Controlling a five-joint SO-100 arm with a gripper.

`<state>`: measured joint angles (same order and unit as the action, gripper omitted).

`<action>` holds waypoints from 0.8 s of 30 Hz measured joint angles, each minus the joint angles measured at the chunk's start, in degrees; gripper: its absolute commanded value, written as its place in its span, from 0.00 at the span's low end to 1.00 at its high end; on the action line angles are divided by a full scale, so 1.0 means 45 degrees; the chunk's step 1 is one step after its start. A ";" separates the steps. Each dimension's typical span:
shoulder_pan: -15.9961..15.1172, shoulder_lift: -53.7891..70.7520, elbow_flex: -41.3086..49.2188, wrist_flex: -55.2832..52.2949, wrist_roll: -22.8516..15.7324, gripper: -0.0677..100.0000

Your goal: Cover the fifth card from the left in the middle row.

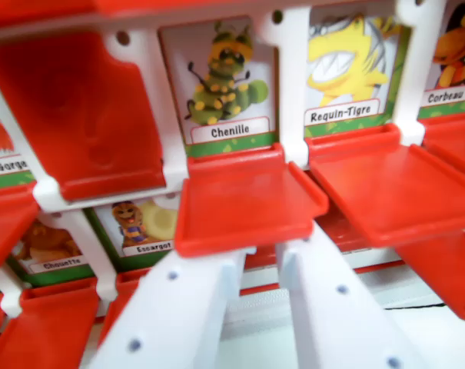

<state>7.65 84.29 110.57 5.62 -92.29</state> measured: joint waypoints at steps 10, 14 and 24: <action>0.0000 -0.1328 -0.1973 -0.0586 0.0000 0.00; -0.0156 -0.1582 -0.2656 -0.0625 0.0000 0.00; -0.0254 -0.1602 -0.2754 -0.0176 0.0078 0.00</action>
<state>6.50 77.08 98.17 4.83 -91.93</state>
